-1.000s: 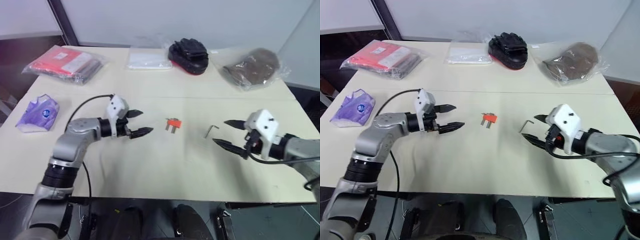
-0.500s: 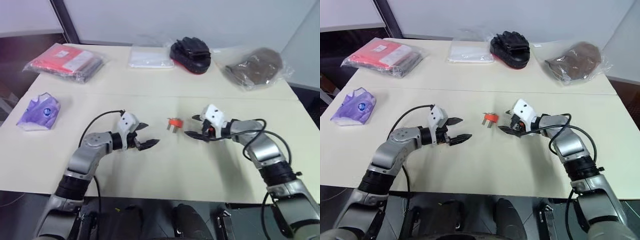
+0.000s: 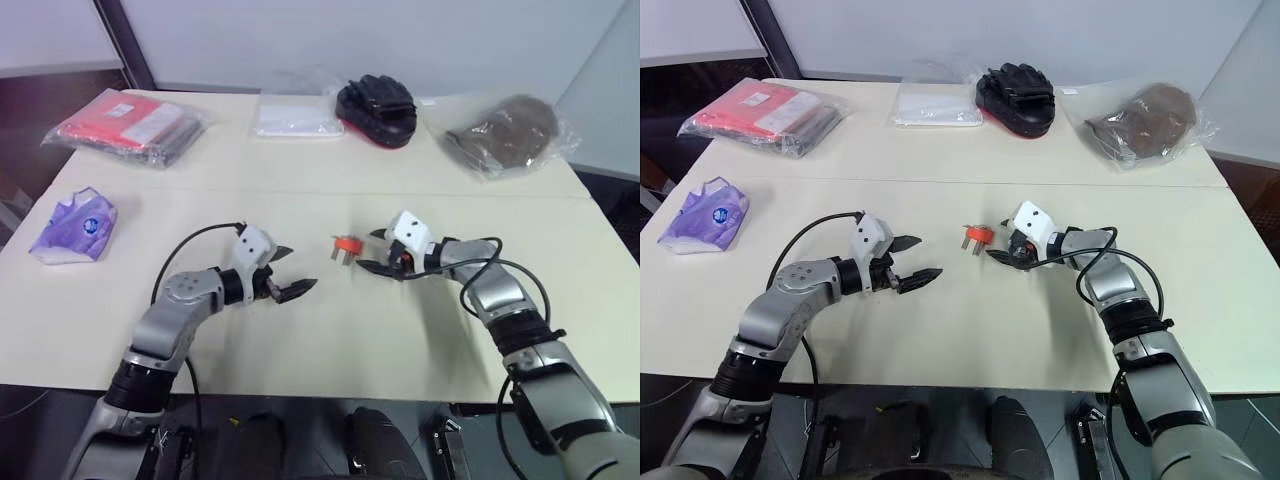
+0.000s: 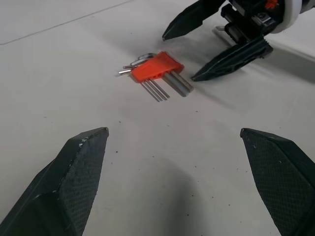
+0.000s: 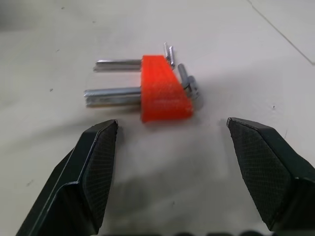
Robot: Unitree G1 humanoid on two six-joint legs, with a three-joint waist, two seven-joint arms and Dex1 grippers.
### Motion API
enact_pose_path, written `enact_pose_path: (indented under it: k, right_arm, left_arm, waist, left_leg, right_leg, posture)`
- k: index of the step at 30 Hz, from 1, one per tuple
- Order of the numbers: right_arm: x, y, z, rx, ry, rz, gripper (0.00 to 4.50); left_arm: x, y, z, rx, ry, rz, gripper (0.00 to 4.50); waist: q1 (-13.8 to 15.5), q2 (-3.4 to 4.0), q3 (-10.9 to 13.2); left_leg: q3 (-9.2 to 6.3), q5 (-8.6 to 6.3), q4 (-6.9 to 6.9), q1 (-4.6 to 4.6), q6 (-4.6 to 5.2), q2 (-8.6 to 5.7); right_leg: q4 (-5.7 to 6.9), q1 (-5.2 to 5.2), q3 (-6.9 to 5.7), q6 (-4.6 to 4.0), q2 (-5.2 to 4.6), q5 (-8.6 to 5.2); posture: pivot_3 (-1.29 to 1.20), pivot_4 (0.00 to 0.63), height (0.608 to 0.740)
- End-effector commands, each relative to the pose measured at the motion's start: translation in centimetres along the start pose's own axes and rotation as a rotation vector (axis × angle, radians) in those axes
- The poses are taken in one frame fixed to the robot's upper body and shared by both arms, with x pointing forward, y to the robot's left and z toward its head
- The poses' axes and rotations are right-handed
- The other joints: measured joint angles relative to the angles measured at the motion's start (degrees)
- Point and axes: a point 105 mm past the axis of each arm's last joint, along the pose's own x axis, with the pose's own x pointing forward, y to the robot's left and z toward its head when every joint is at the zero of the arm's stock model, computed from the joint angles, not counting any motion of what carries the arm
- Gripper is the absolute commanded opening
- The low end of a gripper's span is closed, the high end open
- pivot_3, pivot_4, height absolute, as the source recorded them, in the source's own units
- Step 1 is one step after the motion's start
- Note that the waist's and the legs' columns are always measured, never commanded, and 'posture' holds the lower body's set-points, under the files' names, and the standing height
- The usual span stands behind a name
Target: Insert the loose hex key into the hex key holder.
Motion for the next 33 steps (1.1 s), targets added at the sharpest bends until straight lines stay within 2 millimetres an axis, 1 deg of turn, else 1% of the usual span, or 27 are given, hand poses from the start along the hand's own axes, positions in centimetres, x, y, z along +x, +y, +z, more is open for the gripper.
enact_pose_path:
  k: [1, 9, 14, 19, 22, 25, 26, 27, 31, 33]
  right_arm:
    - [0.2, -0.8, 1.0, 0.013, -0.042, -0.027, 3.72]
    - [1.1, -0.6, 0.6, 0.074, -0.038, -0.011, 3.72]
    - [1.5, -0.2, -0.2, 0.116, -0.021, 0.009, 3.72]
    - [1.4, -0.2, -0.4, 0.099, -0.016, 0.018, 3.72]
    - [1.5, -0.1, -0.4, 0.093, -0.015, 0.024, 2.97]
    - [1.6, 0.1, -0.6, 0.086, -0.009, 0.039, 1.47]
    - [1.7, 0.2, -0.7, 0.084, -0.007, 0.042, 1.07]
    - [1.7, 0.2, -0.7, 0.083, -0.006, 0.043, 0.97]
    - [1.6, 0.1, -0.8, 0.064, 0.000, 0.036, 0.97]
    - [1.2, 0.0, -0.5, 0.009, -0.007, 0.014, 0.97]
  left_arm:
    - [-0.3, -0.1, 1.0, 0.021, -0.034, 0.007, 4.49]
    - [-0.4, -0.5, 1.1, 0.020, -0.036, 0.014, 4.49]
    - [-0.4, -0.5, 1.1, 0.020, -0.034, 0.019, 4.49]
    - [-0.4, -0.6, 1.2, 0.019, -0.037, 0.019, 4.49]
    - [-0.3, -0.7, 1.2, 0.016, -0.039, 0.021, 4.50]
    - [-0.4, -0.7, 1.2, 0.014, -0.039, 0.026, 4.50]
    - [-0.4, -0.6, 1.2, 0.014, -0.039, 0.028, 4.50]
    - [-0.4, -0.6, 1.2, 0.014, -0.039, 0.029, 4.50]
    - [-0.4, -0.6, 1.2, 0.011, -0.041, 0.029, 4.50]
    - [-0.3, -0.6, 1.3, 0.009, -0.042, 0.026, 4.50]
  waist:
    - [0.0, 0.01, 0.0]
    - [0.0, 0.01, 0.0]
    - [-0.7, 0.02, 0.0]
    - [-1.1, 0.03, 0.0]
    - [-1.1, 0.03, 0.0]
    - [-1.2, 0.03, 0.0]
    - [-1.2, 0.03, 0.0]
    - [-1.2, 0.03, 0.0]
    - [-1.2, 0.04, 0.0]
    - [-1.2, 0.04, 0.0]
  left_leg:
    - [0.00, 0.00, 0.00, 0.00, 0.00, 0.00]
    - [-0.01, 0.00, 0.00, 0.00, 0.00, 0.01]
    - [-0.01, 0.00, 0.00, 0.03, 0.00, 0.01]
    - [-0.03, 0.00, -0.01, 0.03, 0.00, 0.01]
    - [-0.04, 0.00, -0.01, 0.03, 0.00, 0.00]
    - [-0.04, 0.00, 0.00, 0.04, 0.00, 0.00]
    - [-0.04, 0.00, 0.00, 0.05, 0.00, 0.00]
    - [-0.05, 0.00, 0.00, 0.05, 0.00, 0.00]
    - [-0.06, 0.00, 0.00, 0.06, 0.00, 0.00]
    - [-0.07, 0.00, 0.00, 0.07, 0.00, 0.00]
  right_leg:
    - [0.00, 0.00, 0.00, 0.00, 0.00, 0.00]
    - [0.02, -0.01, 0.00, 0.00, -0.01, 0.00]
    - [0.06, 0.00, 0.01, 0.00, -0.01, 0.00]
    - [0.06, 0.01, 0.00, 0.00, -0.02, 0.01]
    - [0.06, 0.02, 0.00, 0.00, -0.03, 0.01]
    - [0.06, 0.03, 0.00, 0.00, -0.04, 0.01]
    - [0.06, 0.04, 0.00, 0.01, -0.04, 0.01]
    - [0.06, 0.05, 0.00, 0.01, -0.04, 0.01]
    - [0.06, 0.06, 0.00, 0.01, -0.04, 0.01]
    - [0.06, 0.06, 0.00, 0.01, -0.04, 0.01]
  posture:
    - [0.00, 0.150, 0.740]
    - [0.00, 0.150, 0.740]
    - [0.00, 0.150, 0.740]
    - [0.00, 0.150, 0.740]
    - [0.00, 0.150, 0.740]
    - [0.00, 0.150, 0.740]
    - [0.00, 0.150, 0.740]
    - [0.00, 0.150, 0.740]
    - [0.00, 0.150, 0.740]
    - [0.00, 0.150, 0.740]
